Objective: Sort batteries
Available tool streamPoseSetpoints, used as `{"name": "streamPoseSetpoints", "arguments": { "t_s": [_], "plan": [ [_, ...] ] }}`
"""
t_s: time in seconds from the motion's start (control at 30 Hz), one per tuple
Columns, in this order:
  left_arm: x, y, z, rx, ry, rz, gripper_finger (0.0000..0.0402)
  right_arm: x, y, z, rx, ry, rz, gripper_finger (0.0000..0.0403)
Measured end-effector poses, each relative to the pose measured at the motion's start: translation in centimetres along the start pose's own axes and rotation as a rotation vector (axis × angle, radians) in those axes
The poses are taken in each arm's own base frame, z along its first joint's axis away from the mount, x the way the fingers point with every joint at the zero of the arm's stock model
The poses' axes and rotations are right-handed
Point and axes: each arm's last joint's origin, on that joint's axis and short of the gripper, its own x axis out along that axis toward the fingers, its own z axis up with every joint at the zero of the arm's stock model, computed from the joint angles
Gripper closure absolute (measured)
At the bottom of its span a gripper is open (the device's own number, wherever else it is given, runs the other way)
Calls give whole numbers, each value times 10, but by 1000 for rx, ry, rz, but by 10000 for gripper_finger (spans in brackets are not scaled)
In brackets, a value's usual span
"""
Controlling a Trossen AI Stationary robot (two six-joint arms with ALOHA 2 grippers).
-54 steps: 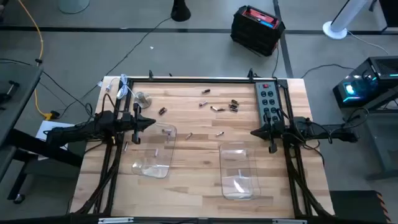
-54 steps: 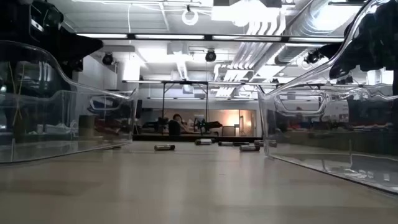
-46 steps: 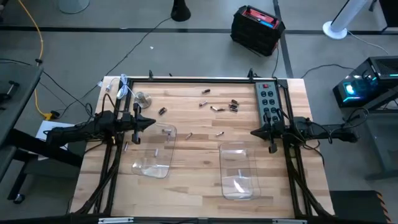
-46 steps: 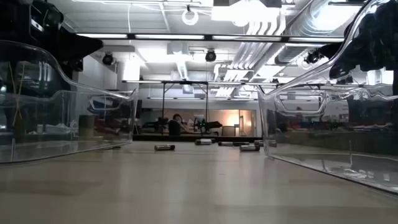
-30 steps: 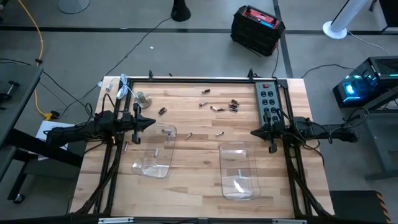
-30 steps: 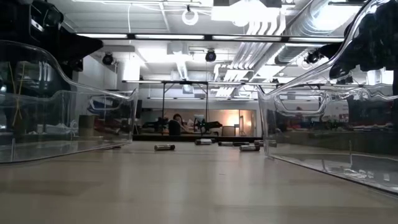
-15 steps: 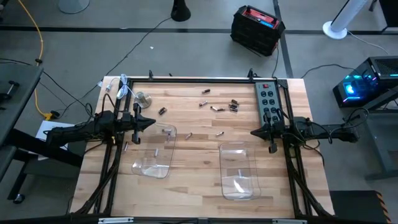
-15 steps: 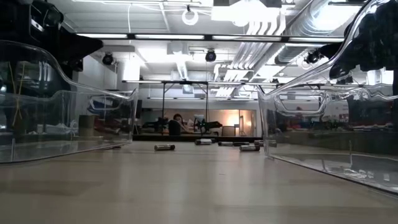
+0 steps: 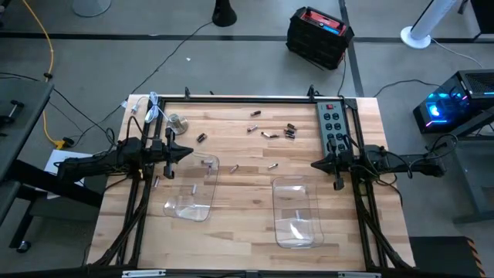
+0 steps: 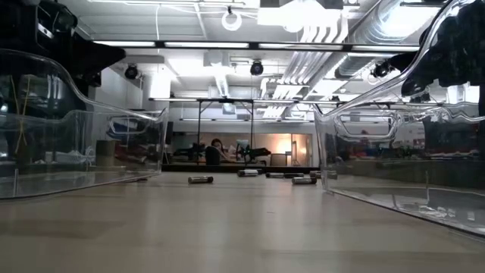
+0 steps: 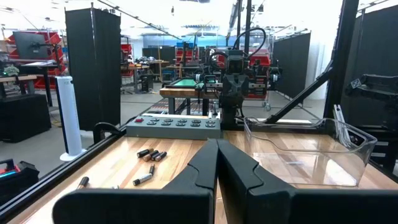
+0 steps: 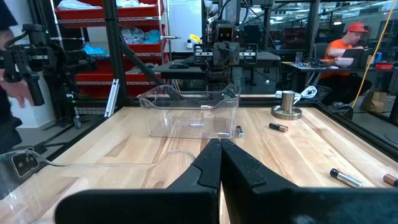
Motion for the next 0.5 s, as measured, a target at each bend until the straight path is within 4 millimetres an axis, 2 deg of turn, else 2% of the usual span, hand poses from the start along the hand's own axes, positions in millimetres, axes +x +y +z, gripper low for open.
{"name": "streamPoseSetpoints", "arguments": {
  "t_s": [0.13, 0.23, 0.4, 0.5],
  "plan": [
    [0, 2, 4, 340, -33, 57, 401, 0, 0, 0, 0, 0, 0, 402],
    [0, 2, 5, 487, -38, 69, 401, 0, 0, 0, 0, 0, 0, 402],
    [0, 2, 6, 502, -41, 73, 401, 0, 0, 0, 0, 0, 0, 402],
    [0, 3, 12, 326, -111, 100, 401, 0, 0, 0, 0, 0, 0, 402]
  ]
}}
